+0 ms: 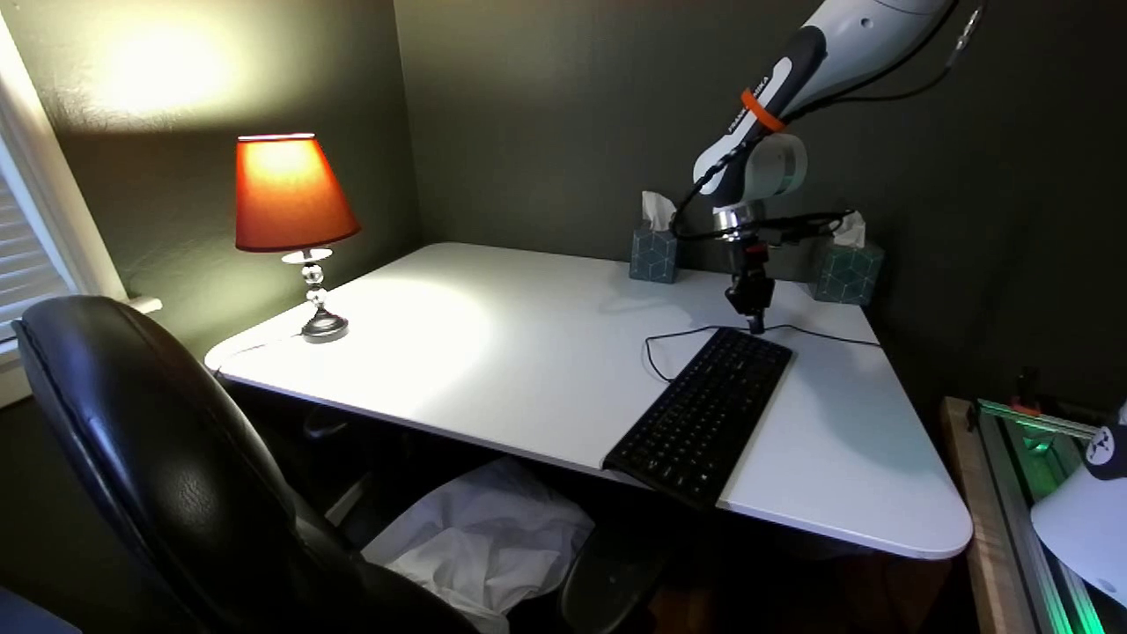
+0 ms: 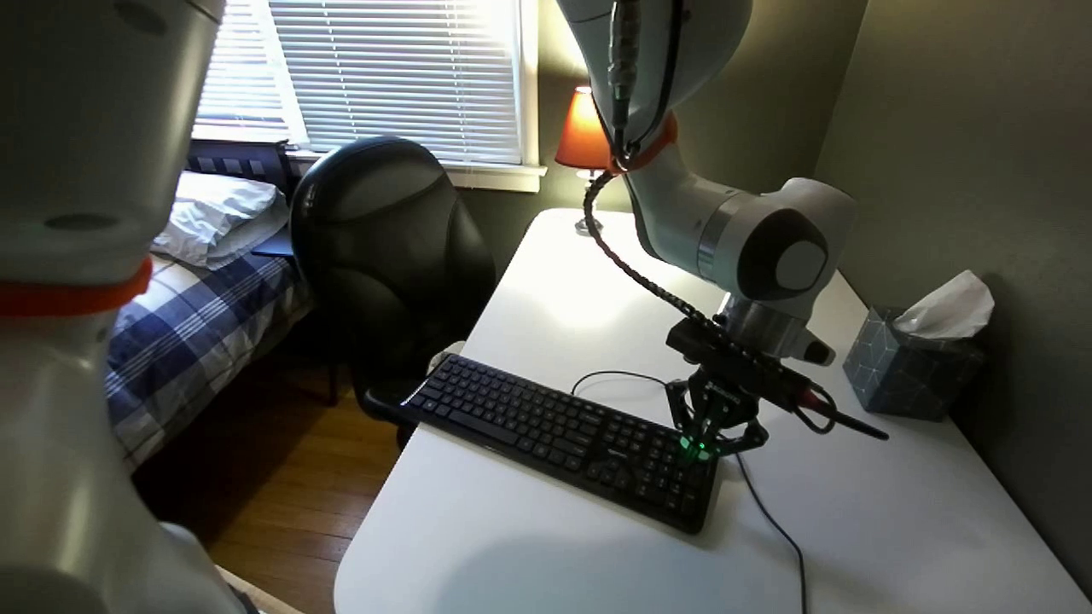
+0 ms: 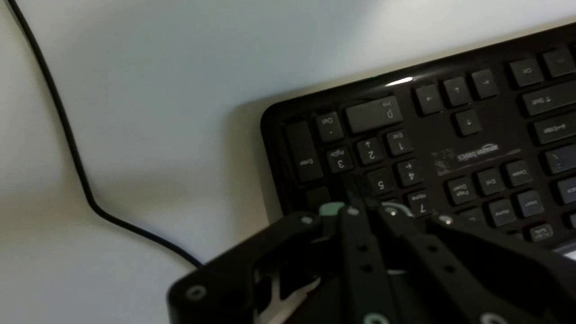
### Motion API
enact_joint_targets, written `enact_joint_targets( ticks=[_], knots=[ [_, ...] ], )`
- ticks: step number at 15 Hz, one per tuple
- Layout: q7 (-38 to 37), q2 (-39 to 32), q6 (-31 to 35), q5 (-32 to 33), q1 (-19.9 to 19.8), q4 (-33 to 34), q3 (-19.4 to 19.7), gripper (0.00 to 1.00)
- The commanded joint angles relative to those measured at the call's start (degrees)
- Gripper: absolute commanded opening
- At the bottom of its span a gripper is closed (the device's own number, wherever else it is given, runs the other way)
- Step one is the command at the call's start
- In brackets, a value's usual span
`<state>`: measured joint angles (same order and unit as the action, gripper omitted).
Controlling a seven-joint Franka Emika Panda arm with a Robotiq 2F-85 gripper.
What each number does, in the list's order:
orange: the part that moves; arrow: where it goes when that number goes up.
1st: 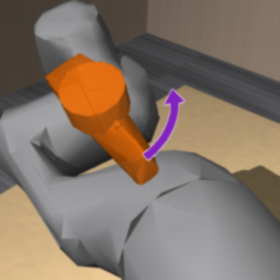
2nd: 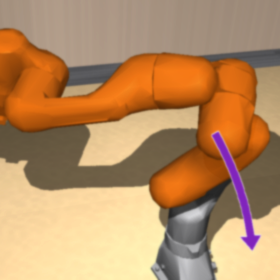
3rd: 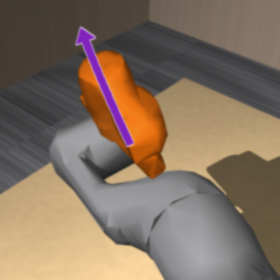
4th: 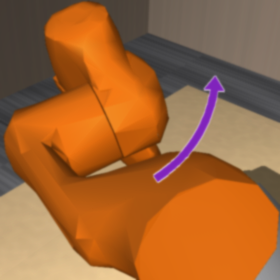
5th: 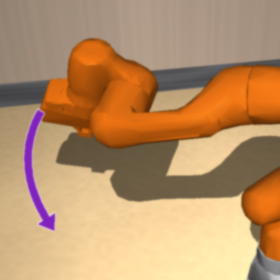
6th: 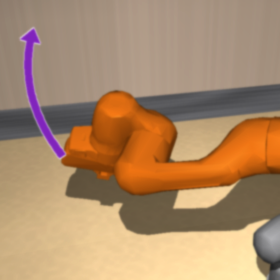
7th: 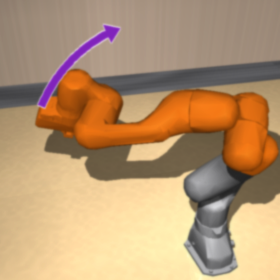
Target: Press the button on the keyboard
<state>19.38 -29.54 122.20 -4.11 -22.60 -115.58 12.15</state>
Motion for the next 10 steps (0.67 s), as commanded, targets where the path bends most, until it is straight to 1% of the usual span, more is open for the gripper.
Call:
enact_joint_targets(
  ticks=[1,10],
  knots=[
    [1.53,-1.36,-1.96,-1.33,-1.75,1.84,-1.09,0.00],
    [3.66,-1.49,-2.47,-1.54,-2.61,1.95,-2.00,0.00]
  ],
)
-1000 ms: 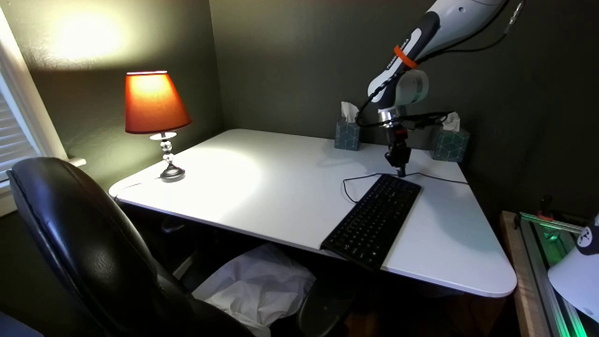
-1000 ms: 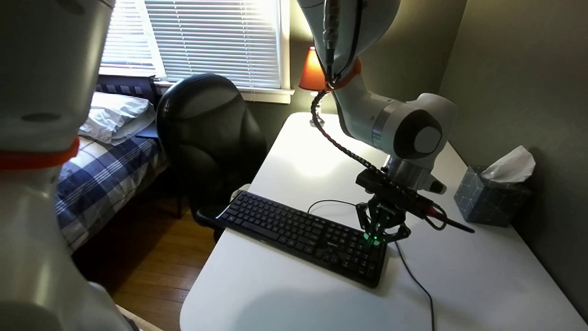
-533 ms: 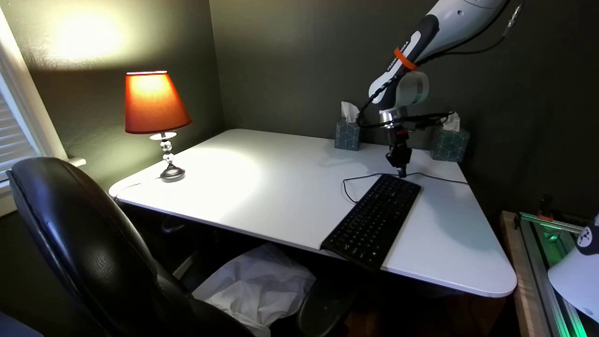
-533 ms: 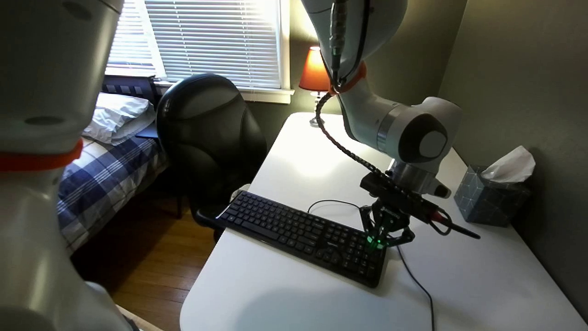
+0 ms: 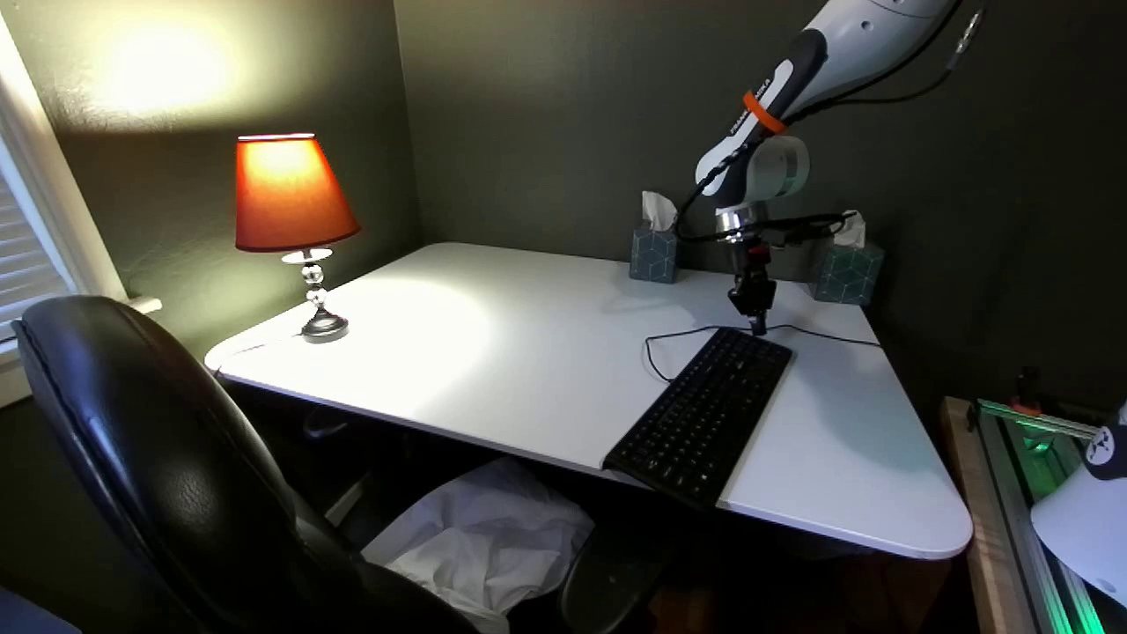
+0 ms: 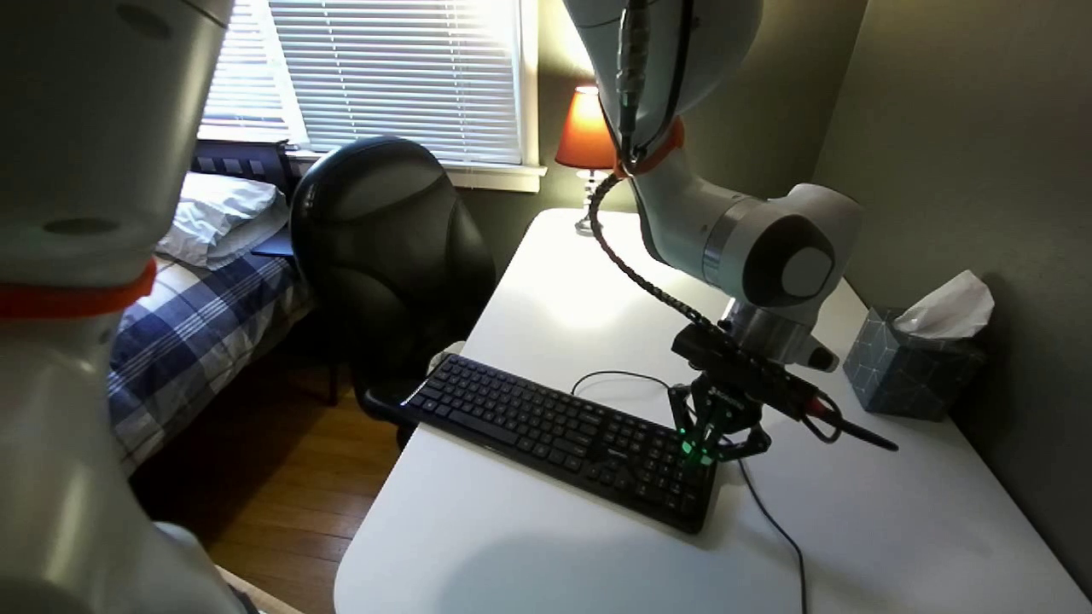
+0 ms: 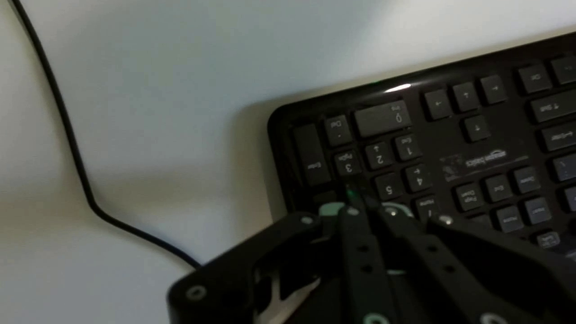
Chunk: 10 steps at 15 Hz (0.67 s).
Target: Press the button on the keyboard
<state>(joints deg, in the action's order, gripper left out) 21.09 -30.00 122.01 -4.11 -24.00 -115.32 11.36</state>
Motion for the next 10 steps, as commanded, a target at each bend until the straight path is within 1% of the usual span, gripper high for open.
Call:
enact_joint_targets(
  ticks=[1,10],
  knots=[
    [2.26,-1.05,-2.39,-1.61,-1.21,1.71,-1.38,0.00],
    [2.50,-1.98,-3.49,-1.69,-1.15,3.39,-2.14,0.00]
  ],
)
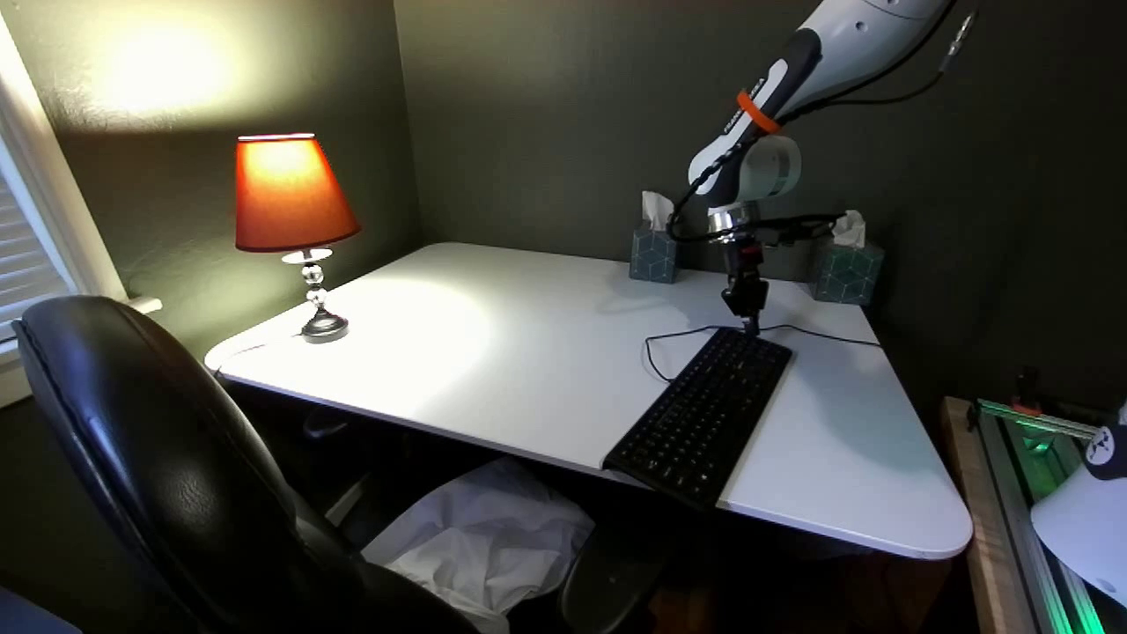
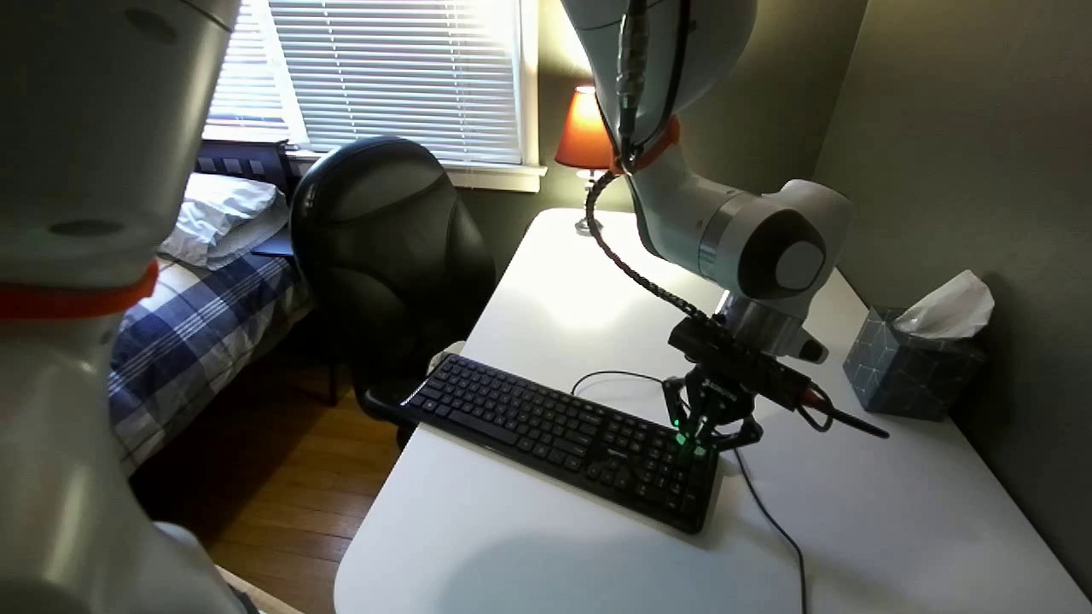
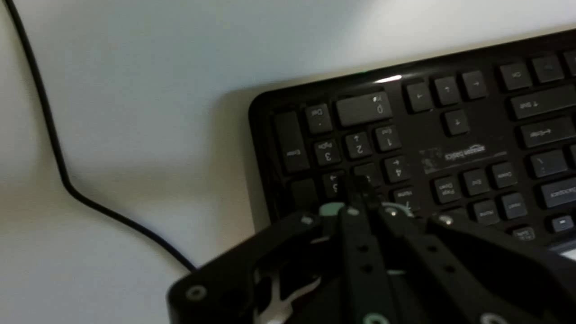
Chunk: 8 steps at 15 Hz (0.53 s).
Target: Press the button on the keyboard
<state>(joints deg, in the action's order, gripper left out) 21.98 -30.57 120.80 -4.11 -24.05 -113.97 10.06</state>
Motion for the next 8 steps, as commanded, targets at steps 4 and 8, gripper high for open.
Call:
enact_joint_targets(
  ticks=[4,8],
  knots=[
    [1.65,-2.28,-3.05,-1.63,-1.12,2.98,-0.95,0.00],
    [1.59,-2.99,-3.85,-1.63,-1.13,3.92,-1.05,0.00]
  ],
)
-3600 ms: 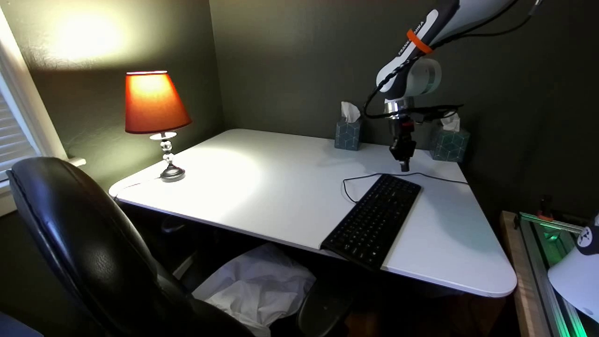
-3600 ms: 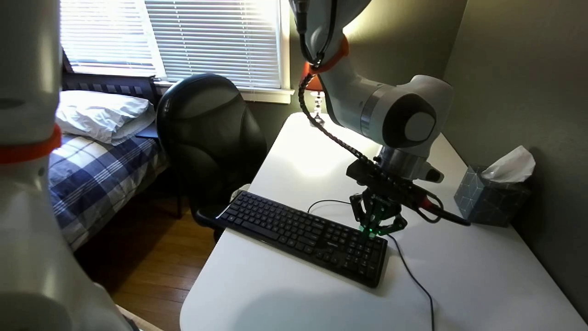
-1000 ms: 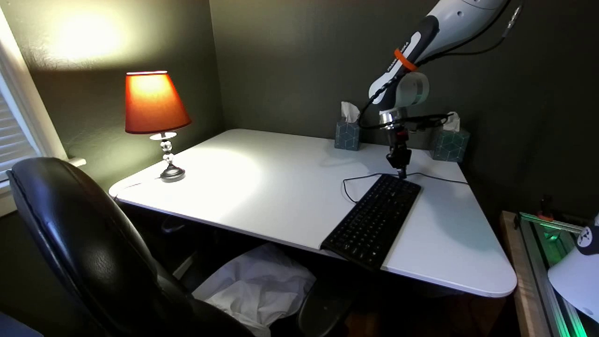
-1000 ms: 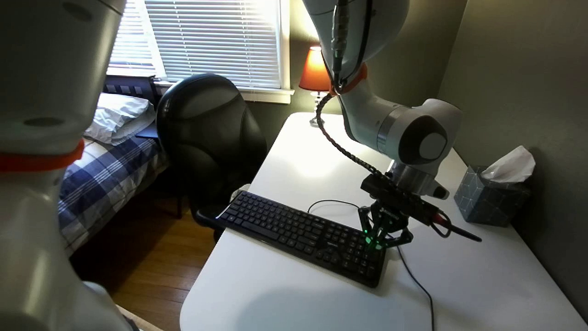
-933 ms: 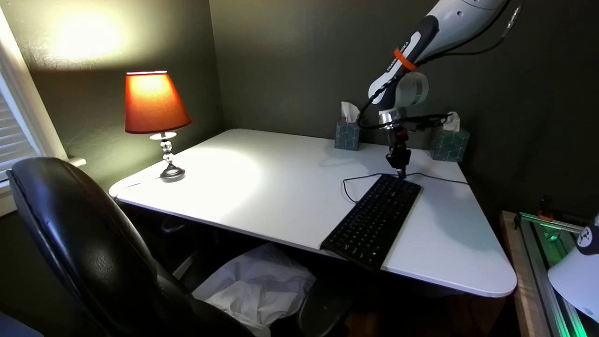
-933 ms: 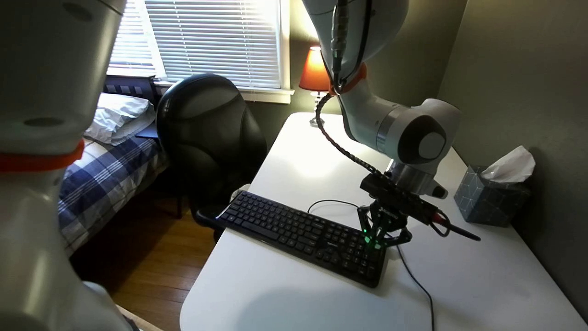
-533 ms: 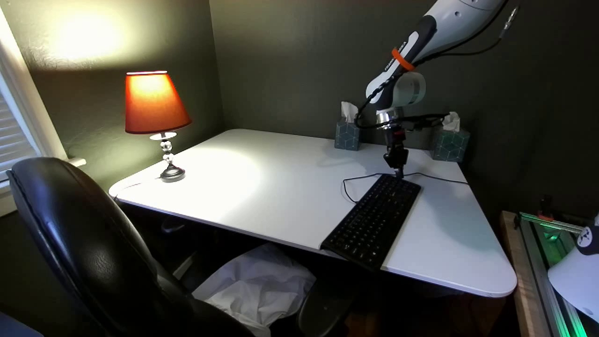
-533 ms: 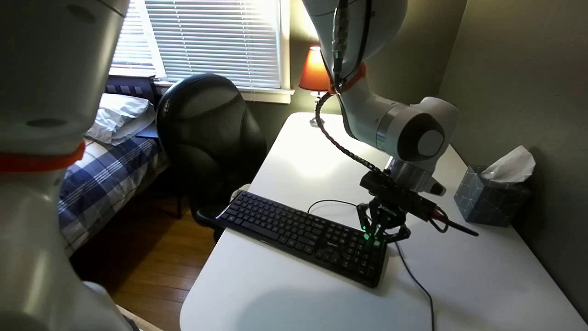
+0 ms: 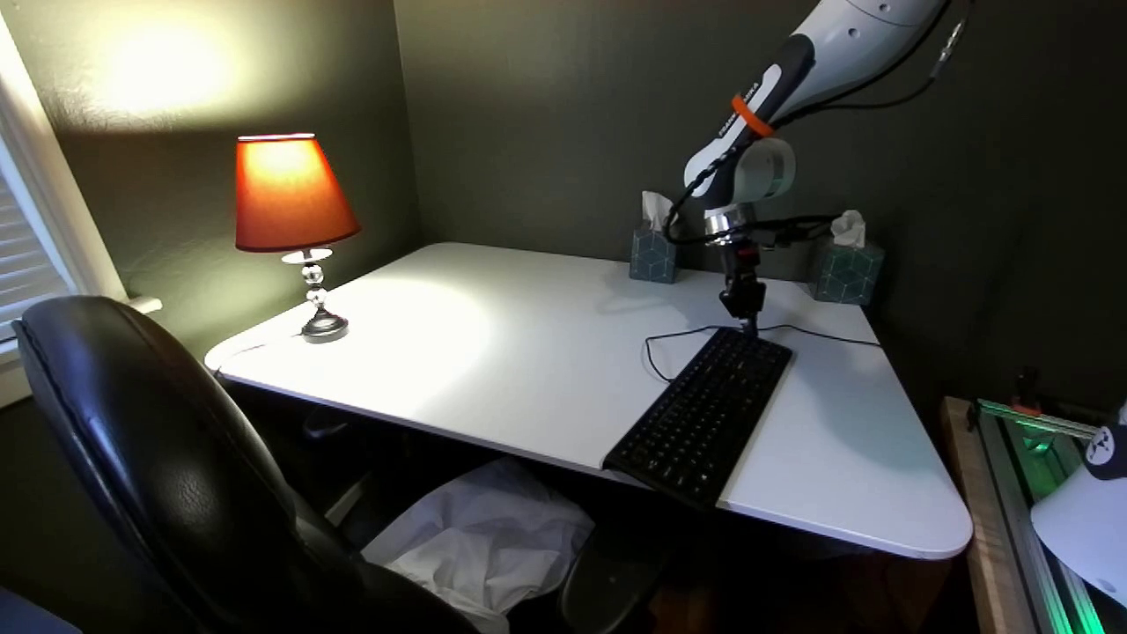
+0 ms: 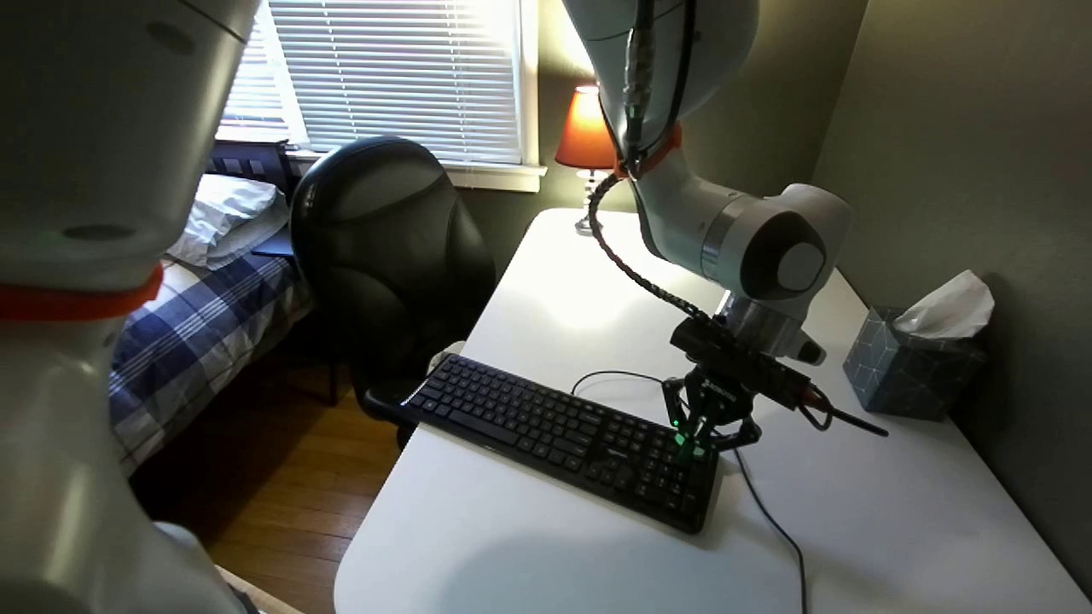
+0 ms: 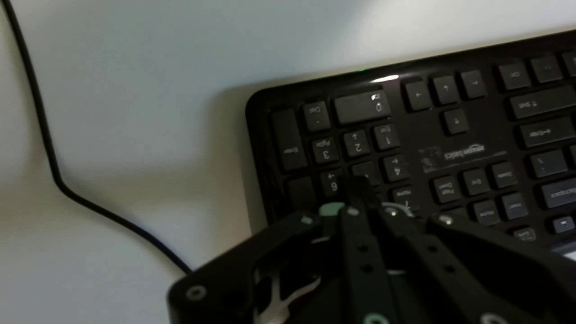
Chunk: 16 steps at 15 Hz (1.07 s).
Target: Press the button on the keyboard
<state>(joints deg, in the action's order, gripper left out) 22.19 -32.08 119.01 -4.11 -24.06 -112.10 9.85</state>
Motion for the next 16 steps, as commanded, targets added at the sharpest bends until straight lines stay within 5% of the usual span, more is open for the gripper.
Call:
enact_joint_targets(
  ticks=[1,16],
  knots=[
    [1.33,-1.61,-2.04,-1.63,-1.12,2.22,-0.86,0.00],
    [1.28,-3.49,-2.33,-1.57,-1.33,3.86,-1.33,0.00]
  ],
)
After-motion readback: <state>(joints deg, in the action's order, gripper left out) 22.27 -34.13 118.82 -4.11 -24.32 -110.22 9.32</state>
